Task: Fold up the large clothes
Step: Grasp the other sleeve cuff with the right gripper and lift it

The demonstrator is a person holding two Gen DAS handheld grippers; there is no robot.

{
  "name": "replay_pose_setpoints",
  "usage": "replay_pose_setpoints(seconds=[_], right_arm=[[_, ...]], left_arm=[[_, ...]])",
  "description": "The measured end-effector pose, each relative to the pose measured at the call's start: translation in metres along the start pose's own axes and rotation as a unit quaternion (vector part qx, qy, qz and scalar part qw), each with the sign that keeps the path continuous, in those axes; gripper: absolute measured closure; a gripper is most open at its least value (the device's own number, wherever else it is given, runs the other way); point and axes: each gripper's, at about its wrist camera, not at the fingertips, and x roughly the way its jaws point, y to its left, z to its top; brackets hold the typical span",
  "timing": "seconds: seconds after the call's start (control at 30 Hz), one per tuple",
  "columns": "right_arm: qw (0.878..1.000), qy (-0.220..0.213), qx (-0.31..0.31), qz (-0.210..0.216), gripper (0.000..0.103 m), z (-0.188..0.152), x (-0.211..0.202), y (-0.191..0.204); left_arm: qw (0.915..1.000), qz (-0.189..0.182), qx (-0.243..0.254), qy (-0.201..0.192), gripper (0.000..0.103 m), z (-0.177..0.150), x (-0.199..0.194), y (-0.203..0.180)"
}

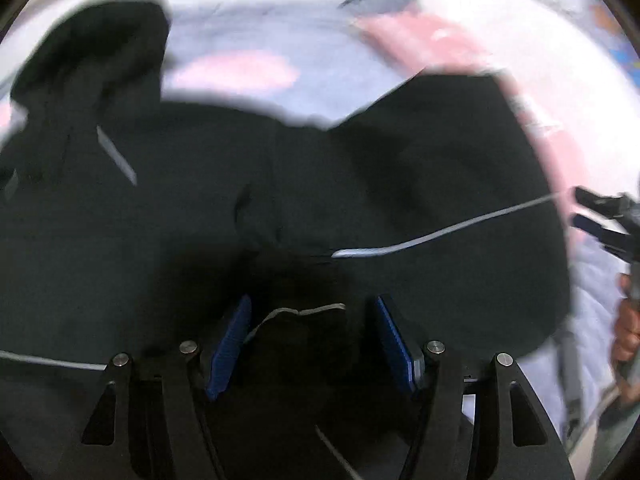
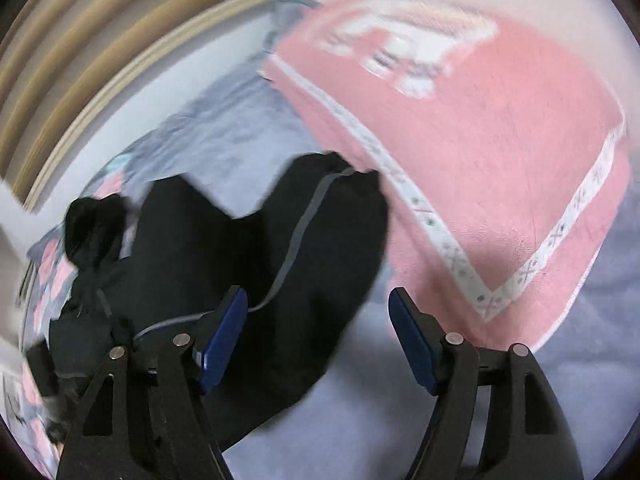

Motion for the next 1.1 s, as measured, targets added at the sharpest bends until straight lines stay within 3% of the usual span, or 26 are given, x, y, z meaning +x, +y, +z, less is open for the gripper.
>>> replay_pose_setpoints(seconds=[0.07, 0.23, 0.33, 0.37, 0.4, 0.43, 0.47, 0.53, 0.63, 0.77, 0.87, 0.93, 1.0, 1.03, 1.1], right_arm=[[1.000, 0.016, 0.009, 0.009, 0.026, 0.008, 0.023, -0.008], [0.998, 0.040, 0.038, 0.012, 0.026, 0.024, 0.071, -0.016], [0.995, 0.055, 0.062, 0.049, 0.025, 0.028, 0.101, -0.018], [0.996, 0.050, 0.055, 0.052, 0.031, 0.028, 0.101, -0.014], [0.997, 0.037, 0.039, 0.053, 0.042, 0.029, 0.097, -0.006], [0.998, 0.026, 0.025, 0.059, 0.071, 0.028, 0.090, -0.001], [0.998, 0.012, 0.014, 0.064, 0.083, 0.028, 0.079, 0.004], [0.998, -0.027, -0.009, 0.054, 0.087, 0.025, 0.047, 0.011], [0.995, -0.087, -0.039, 0.005, 0.087, 0.017, -0.014, 0.009], [0.987, -0.156, -0.020, -0.045, 0.088, 0.000, -0.094, -0.031], [0.990, -0.142, 0.013, -0.018, 0.088, -0.017, -0.113, -0.061], [0.991, -0.124, 0.000, -0.046, 0.089, -0.027, -0.103, -0.066], [0.993, -0.098, -0.001, -0.066, 0.089, -0.035, -0.082, -0.072], [0.994, -0.088, 0.006, -0.062, 0.089, -0.033, -0.074, -0.074], [0.995, -0.077, 0.011, -0.060, 0.089, -0.034, -0.064, -0.078]], left_arm=[[0.9995, 0.012, 0.020, -0.022, 0.036, -0.006, 0.002, -0.005], [0.9988, 0.002, 0.027, -0.042, 0.035, -0.013, -0.001, -0.003], [0.9981, 0.010, 0.040, -0.047, 0.032, -0.016, -0.001, -0.007], [0.9978, 0.013, 0.043, -0.048, 0.032, -0.017, -0.001, -0.008], [0.9975, 0.015, 0.047, -0.050, 0.031, -0.017, 0.000, -0.009], [0.9974, 0.016, 0.049, -0.050, 0.031, -0.016, 0.001, -0.010], [0.9975, 0.015, 0.048, -0.049, 0.031, -0.016, 0.001, -0.009], [0.9978, 0.011, 0.045, -0.048, 0.031, -0.013, -0.002, -0.009], [0.9974, -0.008, 0.044, -0.056, 0.031, -0.008, -0.017, -0.016], [0.9935, -0.028, 0.051, -0.098, 0.031, 0.002, -0.048, -0.036], [0.9923, -0.057, 0.034, -0.104, 0.031, 0.007, -0.050, -0.042], [0.9936, -0.067, 0.032, -0.085, 0.031, 0.004, -0.037, -0.049], [0.9967, -0.046, 0.048, -0.047, 0.031, 0.000, -0.012, -0.057], [0.9979, -0.026, 0.060, 0.001, 0.031, -0.003, 0.011, -0.061], [0.9965, -0.007, 0.082, 0.014, 0.030, -0.002, 0.022, -0.064]])
